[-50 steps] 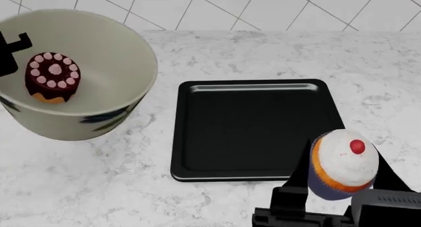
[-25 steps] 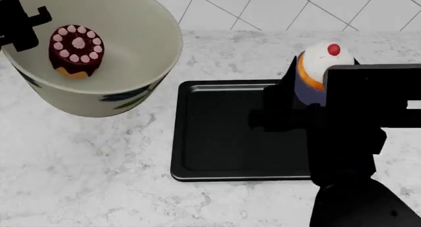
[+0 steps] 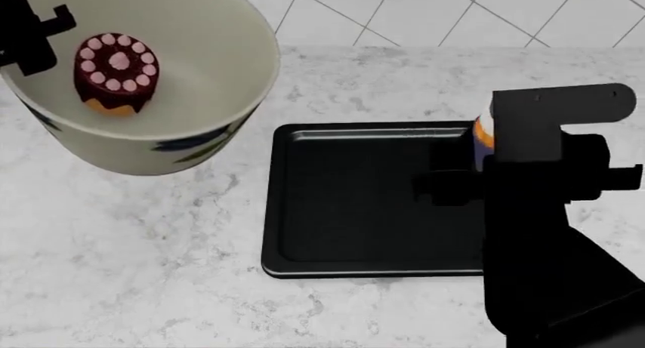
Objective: Pick up the bowl with cake and place it on the tray. Pick up the cupcake and place it on the tray.
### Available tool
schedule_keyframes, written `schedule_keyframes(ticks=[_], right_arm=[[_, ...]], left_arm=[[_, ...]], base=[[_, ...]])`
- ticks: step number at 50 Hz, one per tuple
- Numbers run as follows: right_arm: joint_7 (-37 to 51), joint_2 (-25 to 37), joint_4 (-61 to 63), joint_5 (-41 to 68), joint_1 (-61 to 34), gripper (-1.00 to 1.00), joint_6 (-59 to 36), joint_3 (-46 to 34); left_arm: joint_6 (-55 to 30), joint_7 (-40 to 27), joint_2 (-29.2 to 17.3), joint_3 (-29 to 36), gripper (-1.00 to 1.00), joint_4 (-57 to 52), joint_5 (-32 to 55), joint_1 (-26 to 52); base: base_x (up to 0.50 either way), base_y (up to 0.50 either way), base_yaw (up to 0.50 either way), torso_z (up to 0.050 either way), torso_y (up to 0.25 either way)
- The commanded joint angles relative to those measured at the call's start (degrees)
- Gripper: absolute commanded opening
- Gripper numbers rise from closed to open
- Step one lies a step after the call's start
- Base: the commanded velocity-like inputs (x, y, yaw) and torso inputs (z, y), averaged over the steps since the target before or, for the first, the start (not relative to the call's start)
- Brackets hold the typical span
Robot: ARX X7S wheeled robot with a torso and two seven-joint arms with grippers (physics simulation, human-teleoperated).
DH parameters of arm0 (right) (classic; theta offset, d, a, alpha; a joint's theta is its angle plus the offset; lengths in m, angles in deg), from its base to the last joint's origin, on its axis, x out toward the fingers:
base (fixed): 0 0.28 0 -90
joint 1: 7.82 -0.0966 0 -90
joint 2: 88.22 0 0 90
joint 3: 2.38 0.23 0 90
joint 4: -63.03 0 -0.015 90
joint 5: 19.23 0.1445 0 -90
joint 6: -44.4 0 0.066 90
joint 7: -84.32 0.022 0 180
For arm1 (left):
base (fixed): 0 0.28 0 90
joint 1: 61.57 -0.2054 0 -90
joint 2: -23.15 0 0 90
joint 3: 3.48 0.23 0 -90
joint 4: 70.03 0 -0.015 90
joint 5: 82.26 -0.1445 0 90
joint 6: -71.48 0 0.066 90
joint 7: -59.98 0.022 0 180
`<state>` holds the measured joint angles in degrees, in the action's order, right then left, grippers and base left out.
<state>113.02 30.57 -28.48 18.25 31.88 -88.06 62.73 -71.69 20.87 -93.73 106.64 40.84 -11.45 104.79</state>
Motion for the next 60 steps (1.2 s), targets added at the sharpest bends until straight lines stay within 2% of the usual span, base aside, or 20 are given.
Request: schedule_keyframes(ticks=[1,60], right_arm=[[-0.8,-0.1,-1.2,-0.4,2.2,-1.0,-1.5,-0.1],[-0.5,-1.3,-2.4,-0.2,6.9,-1.0,0.3,-1.4]], left_arm=[[0.4,-8.8,-0.4,-1.1,-1.0,-1.6,2.2,0.4],[0.1,-10.3,-1.6,-1.7,-1.0,-2.7,3.7,-1.3]], base=[[0.0,0.0,0.0,0.0,0.0],[0.0,0.0,0.0,0.0,0.001]])
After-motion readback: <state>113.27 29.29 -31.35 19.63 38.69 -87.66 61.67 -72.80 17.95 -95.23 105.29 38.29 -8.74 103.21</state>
